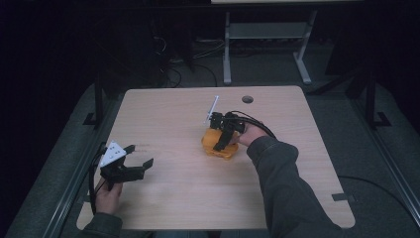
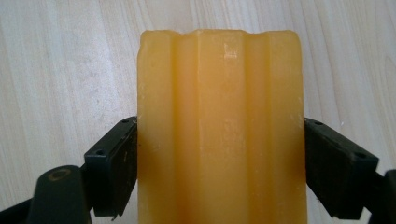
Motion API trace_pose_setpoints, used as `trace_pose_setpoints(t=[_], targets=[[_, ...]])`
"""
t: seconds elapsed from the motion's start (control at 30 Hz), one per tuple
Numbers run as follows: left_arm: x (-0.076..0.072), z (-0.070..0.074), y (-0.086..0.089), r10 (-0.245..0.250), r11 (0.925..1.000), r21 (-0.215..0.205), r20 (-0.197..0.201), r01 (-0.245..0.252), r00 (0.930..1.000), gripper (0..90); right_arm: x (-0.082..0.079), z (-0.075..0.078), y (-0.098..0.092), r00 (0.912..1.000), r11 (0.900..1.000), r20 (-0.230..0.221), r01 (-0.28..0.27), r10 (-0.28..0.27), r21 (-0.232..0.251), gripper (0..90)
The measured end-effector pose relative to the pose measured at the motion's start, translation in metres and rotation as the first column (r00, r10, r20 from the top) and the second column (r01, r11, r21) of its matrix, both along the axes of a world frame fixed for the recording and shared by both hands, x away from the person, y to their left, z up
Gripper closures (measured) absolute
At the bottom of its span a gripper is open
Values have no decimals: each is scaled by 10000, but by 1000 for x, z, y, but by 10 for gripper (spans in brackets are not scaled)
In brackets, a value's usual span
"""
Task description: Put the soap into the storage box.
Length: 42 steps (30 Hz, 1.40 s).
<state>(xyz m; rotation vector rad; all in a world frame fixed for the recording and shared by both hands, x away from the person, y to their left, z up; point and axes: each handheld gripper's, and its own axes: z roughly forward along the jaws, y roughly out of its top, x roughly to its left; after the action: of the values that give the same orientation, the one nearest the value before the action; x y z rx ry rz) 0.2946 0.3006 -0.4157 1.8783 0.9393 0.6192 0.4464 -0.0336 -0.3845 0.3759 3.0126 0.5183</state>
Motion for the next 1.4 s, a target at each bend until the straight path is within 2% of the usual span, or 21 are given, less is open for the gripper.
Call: trace_pose_setpoints(t=[0.23,0.4,1.1,1.4], targets=[[0,0,0,13,10000,8,4,-13,10000,134,0,-1,-1,9999,9999,-41,120,-120,-50,177],[0,0,0,17,10000,-6,-15,-17,10000,134,0,1,-5,9993,9992,-166,336,-332,199,156],[0,0,0,17,10000,63,-42,-17,10000,135,-11,23,-33,9972,9932,224,690,-714,939,158],[0,-1,-2,0,10000,55,-49,0,10000,134,-17,27,-44,9957,9909,304,844,-881,1052,160]])
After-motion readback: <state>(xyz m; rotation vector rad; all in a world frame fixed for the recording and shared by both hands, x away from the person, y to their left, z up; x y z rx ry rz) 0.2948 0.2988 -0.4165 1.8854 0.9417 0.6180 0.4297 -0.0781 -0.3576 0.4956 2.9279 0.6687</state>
